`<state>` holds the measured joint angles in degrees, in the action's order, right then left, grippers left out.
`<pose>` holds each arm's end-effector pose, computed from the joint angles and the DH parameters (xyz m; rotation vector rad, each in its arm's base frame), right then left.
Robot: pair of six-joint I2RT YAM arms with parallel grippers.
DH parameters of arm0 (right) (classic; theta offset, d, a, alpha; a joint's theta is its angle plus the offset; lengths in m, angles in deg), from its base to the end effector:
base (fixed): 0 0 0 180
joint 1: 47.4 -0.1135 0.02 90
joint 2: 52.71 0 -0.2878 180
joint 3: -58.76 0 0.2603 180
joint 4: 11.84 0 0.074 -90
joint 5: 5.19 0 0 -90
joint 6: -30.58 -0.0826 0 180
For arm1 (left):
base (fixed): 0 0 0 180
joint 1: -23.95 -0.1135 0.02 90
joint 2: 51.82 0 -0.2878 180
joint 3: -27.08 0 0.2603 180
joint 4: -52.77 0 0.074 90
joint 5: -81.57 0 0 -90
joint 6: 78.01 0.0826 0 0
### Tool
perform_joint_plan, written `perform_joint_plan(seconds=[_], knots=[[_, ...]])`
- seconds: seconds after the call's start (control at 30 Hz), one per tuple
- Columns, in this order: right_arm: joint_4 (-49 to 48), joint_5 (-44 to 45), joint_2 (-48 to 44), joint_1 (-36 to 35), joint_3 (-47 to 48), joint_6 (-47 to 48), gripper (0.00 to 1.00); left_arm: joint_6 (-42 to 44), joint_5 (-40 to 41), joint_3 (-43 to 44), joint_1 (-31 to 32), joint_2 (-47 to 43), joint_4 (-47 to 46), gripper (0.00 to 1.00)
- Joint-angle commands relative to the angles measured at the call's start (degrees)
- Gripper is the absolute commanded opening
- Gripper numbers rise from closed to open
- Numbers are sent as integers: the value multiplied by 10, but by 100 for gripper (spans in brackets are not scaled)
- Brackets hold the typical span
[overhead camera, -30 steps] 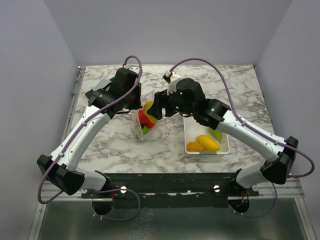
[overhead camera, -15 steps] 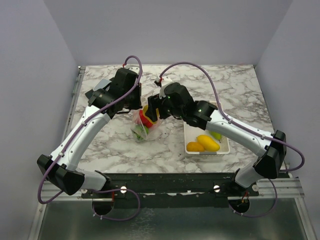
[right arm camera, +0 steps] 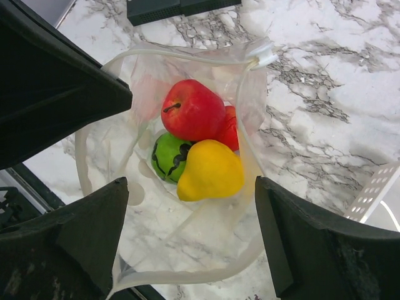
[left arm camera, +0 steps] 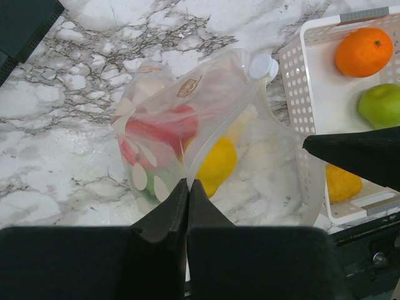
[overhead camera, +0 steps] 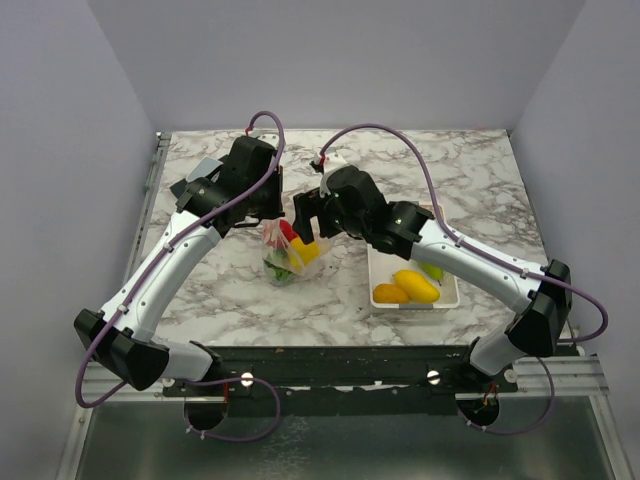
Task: Place the food in the zip-top bag and seal the zipper
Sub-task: Place the fake fruit in the zipper food storage bag, then pick up the fake fruit from the bin.
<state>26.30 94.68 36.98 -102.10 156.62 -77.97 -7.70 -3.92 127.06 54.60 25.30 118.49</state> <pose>0.2489 0.3270 0.3607 -0.5621 2.0660 0.5888 0.2703 -0.1526 0.3888 0.1836 2.3352 -0.3511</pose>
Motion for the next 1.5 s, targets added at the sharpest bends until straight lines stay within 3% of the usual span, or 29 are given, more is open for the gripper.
perform_joint_plan(seconds=[0.0,0.37,1.03,1.27,1.47], knots=[[10,17,-11,-3,13,-10,87,-2,-6,-5,0,-13,-8,0],[45,68,-60,-3,7,-32,87,-1,-7,-5,0,-12,-8,0],[228,221,-169,0,-70,-84,82,1,-7,-9,0,-8,-7,0],[265,248,-171,24,-103,-98,82,-1,-8,-13,0,-5,-11,0],[238,232,-166,75,-141,-84,82,-1,-8,-15,0,-5,-12,0]])
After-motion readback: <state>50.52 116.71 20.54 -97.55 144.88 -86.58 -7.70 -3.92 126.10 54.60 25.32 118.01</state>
